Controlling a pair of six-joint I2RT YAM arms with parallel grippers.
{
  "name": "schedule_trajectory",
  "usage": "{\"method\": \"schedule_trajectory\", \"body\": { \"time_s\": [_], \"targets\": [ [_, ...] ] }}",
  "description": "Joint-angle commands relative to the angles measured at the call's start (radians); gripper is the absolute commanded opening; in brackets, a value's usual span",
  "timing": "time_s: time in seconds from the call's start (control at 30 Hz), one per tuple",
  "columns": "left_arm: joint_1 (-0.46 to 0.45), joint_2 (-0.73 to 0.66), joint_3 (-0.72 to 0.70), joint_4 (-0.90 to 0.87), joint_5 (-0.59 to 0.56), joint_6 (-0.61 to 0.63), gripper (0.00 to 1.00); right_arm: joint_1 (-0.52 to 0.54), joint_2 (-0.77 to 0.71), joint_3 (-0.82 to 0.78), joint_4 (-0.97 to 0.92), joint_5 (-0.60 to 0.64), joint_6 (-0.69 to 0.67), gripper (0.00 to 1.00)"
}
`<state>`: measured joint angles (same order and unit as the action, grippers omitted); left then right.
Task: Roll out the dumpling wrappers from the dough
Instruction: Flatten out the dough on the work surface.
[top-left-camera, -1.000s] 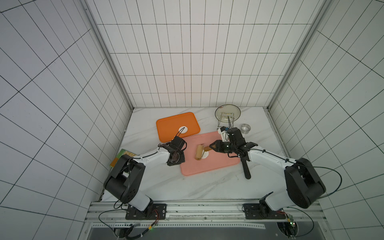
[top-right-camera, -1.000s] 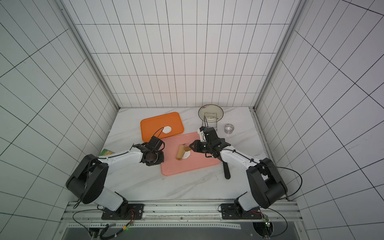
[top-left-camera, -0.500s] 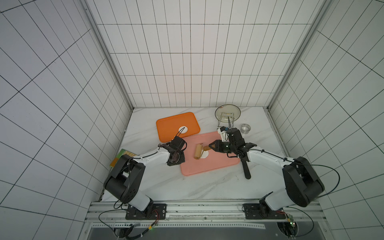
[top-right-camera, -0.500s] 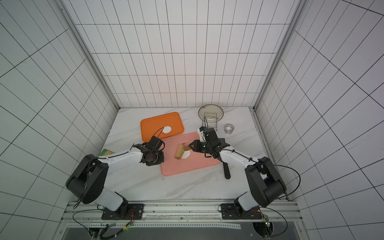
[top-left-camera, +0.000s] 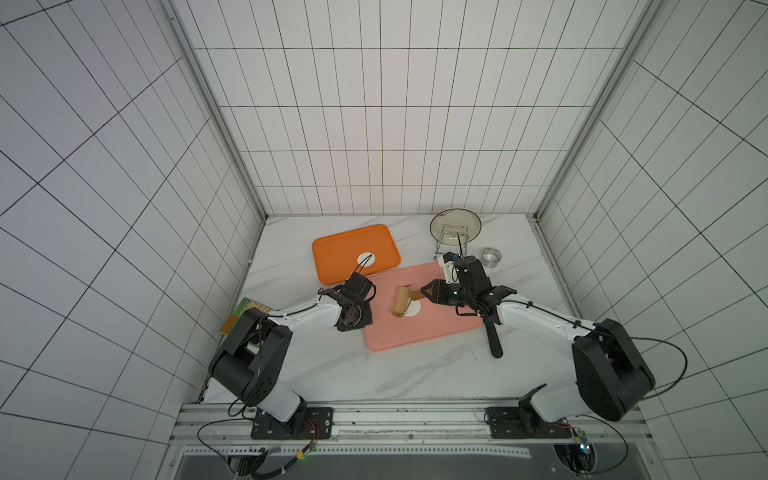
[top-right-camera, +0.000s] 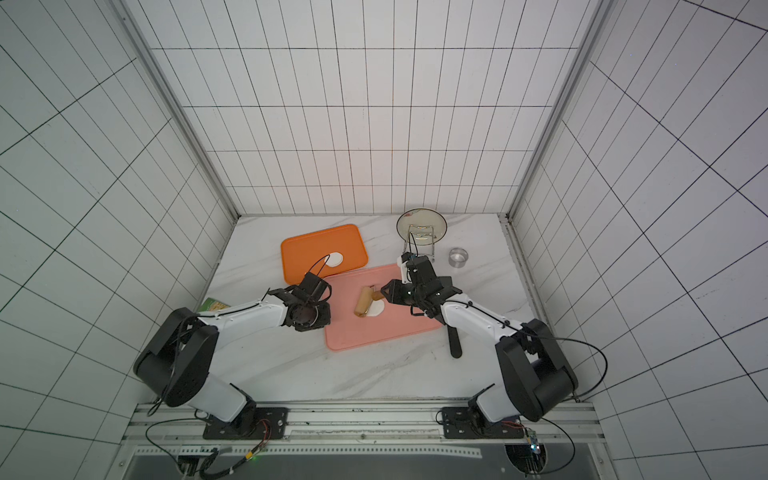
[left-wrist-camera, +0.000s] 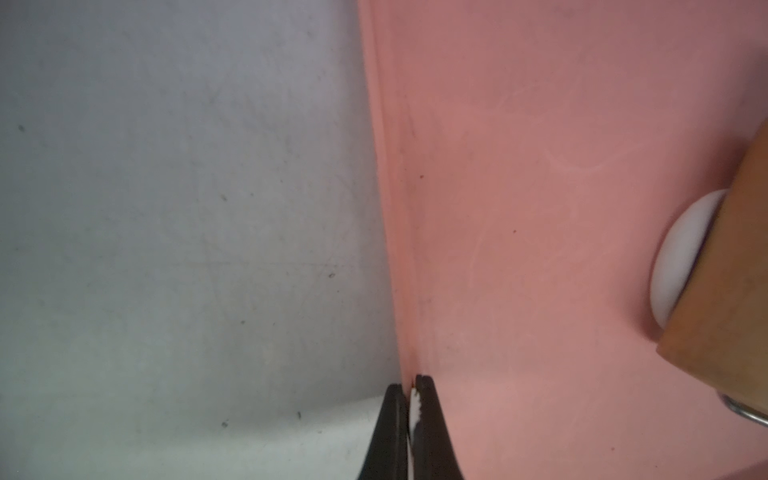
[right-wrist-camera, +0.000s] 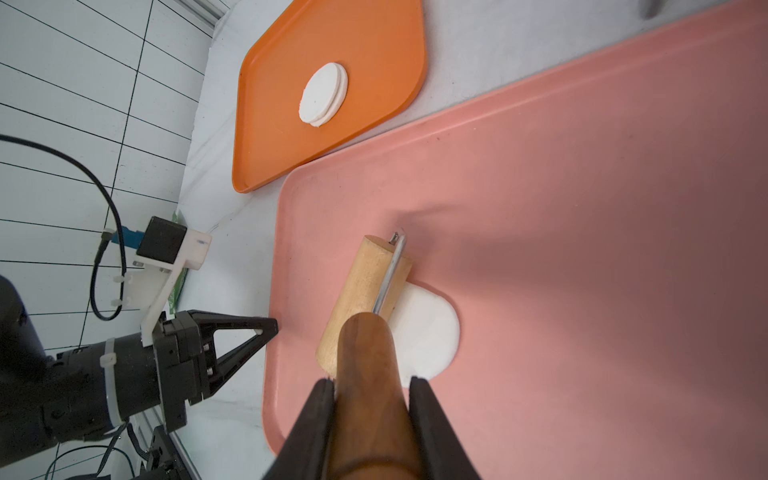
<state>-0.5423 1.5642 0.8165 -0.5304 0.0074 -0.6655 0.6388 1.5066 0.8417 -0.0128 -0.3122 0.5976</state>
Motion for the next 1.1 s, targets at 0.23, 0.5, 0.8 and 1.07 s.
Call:
{"method": "schedule_trajectory", "body": {
  "time_s": [0.23, 0.5, 0.8, 1.07],
  "targets": [
    [-0.03, 0.034, -0.026, 0.008, 0.061, 0.013, 0.0, 0.015, 0.139, -0.077, -0.249, 0.257, -0.06, 0.0],
    [-0.03, 0.032, -0.025, 0.006, 0.06, 0.01, 0.0, 0.032, 0.168, -0.061, -0.234, 0.237, -0.052, 0.0],
    [-0.008, 0.033, -0.041, 0.013, 0.07, -0.002, 0.0, -0.073, -0.013, -0.173, -0.313, 0.281, -0.047, 0.0],
    [-0.01, 0.025, -0.048, 0.017, 0.071, 0.0, 0.0, -0.099, -0.034, -0.208, -0.301, 0.277, -0.043, 0.0]
  ]
}}
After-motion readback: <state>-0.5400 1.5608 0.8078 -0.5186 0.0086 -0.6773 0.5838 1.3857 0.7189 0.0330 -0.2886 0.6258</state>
